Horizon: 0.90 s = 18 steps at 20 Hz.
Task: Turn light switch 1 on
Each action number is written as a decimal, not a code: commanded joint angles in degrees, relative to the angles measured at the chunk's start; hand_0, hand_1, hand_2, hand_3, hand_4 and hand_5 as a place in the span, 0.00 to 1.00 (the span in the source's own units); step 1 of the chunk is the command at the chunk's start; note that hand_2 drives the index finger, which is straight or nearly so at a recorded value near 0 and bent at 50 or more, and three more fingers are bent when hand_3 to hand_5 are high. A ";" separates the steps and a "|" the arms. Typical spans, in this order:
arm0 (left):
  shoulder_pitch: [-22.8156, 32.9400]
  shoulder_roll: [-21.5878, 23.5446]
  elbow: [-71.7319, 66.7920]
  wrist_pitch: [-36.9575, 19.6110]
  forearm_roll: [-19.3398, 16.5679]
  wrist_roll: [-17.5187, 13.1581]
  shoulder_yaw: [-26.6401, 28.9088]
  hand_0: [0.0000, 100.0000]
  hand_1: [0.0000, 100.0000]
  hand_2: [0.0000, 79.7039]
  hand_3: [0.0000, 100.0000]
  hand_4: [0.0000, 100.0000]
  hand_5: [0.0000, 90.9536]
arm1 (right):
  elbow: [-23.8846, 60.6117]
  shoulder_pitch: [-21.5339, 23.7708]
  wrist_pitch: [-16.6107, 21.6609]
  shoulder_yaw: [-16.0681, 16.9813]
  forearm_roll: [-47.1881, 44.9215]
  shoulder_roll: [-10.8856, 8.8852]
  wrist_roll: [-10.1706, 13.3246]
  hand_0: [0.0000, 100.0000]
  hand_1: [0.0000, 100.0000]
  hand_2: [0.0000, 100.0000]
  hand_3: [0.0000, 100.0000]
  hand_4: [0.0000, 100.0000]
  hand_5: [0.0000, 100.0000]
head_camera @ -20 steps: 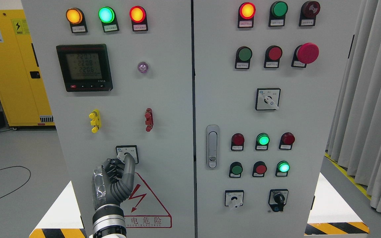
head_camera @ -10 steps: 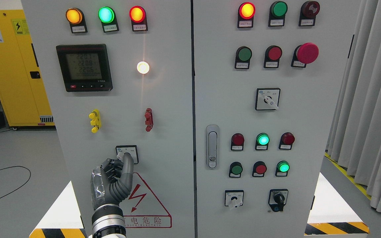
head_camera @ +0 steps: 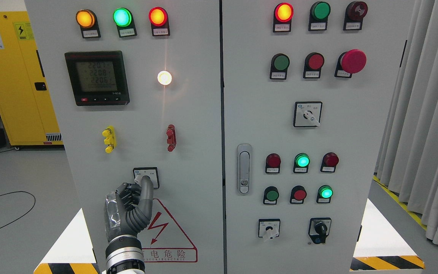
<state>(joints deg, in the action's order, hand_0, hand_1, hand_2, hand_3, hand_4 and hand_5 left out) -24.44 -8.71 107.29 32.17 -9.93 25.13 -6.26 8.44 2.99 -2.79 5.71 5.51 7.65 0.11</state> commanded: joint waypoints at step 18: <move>0.10 0.01 -0.24 -0.17 0.00 0.88 0.02 0.16 0.47 0.90 0.97 0.90 0.90 | 0.00 0.00 -0.02 0.00 0.03 0.00 -0.03 0.00 0.50 0.04 0.00 0.00 0.00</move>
<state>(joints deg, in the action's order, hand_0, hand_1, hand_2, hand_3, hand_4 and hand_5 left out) -24.43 -8.70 107.05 32.05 -9.93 25.18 -6.23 8.44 2.99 -2.79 5.71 5.52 7.65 0.11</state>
